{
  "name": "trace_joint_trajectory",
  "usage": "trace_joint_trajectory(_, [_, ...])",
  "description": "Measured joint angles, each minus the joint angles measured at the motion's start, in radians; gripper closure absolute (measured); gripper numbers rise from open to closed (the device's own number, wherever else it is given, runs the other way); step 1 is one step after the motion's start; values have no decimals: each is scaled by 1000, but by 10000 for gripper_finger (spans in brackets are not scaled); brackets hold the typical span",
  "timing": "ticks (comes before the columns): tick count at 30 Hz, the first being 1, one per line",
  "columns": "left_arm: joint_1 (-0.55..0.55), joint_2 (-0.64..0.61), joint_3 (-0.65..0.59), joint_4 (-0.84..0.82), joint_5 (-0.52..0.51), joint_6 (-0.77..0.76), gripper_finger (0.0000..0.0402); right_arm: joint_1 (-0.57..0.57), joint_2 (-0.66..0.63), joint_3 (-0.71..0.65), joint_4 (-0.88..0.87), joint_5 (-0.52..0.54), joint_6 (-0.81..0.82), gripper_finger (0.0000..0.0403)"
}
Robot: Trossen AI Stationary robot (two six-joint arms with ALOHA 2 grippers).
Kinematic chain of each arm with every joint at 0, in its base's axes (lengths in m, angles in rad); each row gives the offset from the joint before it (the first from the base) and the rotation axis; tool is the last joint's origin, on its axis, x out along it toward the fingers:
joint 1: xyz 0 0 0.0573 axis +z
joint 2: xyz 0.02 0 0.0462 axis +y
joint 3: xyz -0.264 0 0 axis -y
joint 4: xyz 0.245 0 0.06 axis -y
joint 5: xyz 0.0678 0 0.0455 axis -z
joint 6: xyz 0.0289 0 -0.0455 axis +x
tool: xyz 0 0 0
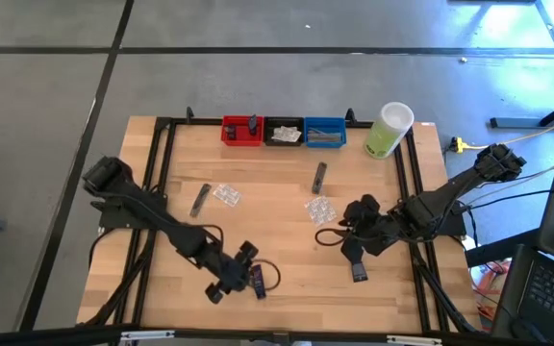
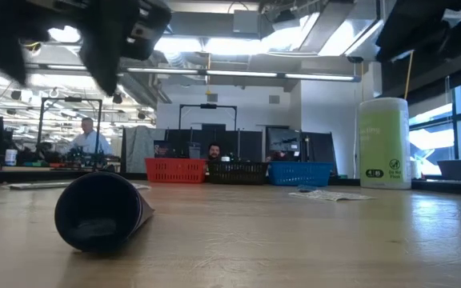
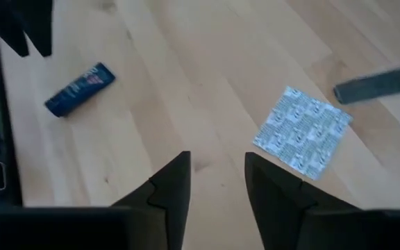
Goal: Pick & Place Travel size toiletries
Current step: Put the blue shave cream into the red bin
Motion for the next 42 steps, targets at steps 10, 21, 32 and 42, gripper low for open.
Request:
trace_joint_trajectory(10, [-41,154,131,-74,0,134,205,0,0,0,35,0,-37,252])
trace_joint_trajectory(21, [-2,280,240,-118,-16,232,205,0,0,0,35,-2,-64,268])
trace_joint_trajectory(32, [28,296,241,-101,45,259,206,0,0,0,31,-2,-93,251])
trace_joint_trajectory(42, [15,418,339,-155,43,278,206,0,0,0,30,1,-97,245])
